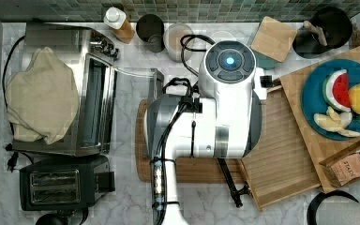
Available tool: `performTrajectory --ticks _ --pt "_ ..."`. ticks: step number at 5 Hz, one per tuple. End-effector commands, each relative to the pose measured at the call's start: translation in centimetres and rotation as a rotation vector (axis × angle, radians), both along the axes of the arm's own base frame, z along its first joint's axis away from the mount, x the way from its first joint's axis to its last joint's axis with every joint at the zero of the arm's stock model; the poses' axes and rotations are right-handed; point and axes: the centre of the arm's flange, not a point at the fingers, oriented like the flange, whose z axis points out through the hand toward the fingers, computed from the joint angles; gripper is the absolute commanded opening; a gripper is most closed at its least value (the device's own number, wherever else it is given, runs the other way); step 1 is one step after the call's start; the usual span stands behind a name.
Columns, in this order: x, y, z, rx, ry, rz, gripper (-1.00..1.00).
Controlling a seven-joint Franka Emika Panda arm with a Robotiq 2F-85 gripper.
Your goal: Close the drawer.
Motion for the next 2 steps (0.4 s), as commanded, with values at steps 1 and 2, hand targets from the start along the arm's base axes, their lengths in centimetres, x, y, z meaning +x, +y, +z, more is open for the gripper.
performTrajectory --ticks 1,2 --pt "-0.03 -0.15 -0.04 -0.004 0.001 -0.001 -1.0" --pt "-0.52 -0.21 -0.9 0.072 0.02 0.109 -1.0"
